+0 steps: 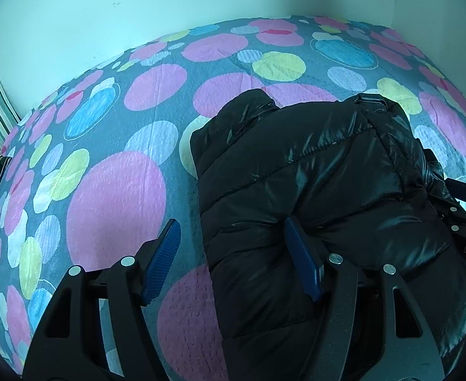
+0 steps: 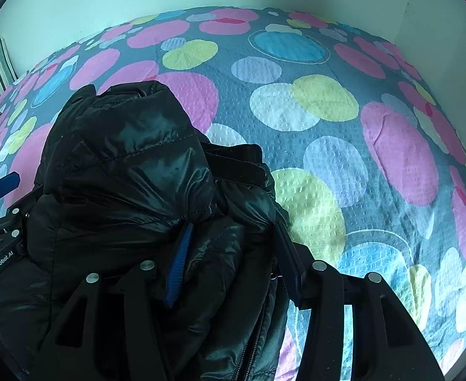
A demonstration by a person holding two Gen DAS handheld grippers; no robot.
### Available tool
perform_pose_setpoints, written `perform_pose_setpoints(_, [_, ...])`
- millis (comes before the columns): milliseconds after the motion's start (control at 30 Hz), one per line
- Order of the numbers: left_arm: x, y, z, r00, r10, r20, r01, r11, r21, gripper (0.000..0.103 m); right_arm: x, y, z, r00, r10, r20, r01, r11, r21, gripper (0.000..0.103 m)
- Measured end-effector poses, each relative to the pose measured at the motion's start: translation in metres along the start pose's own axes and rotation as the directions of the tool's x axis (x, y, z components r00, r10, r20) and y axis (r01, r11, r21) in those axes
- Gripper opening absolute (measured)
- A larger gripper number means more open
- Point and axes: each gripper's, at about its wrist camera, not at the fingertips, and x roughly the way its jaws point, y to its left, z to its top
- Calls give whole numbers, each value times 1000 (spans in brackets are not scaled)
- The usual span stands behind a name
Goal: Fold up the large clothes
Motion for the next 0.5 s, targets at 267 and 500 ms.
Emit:
perform_pose_setpoints(267, [1,-2,-2,1000,3,7,-3,1000,1,66,0,-2,-3,1000,11,26,-11,1000,28,50])
perform_pose_setpoints(500, [-13,8,-4,998,-7,58,9,999,-40,67,-20,-6,-2,996,29,88,-33,998,49,52])
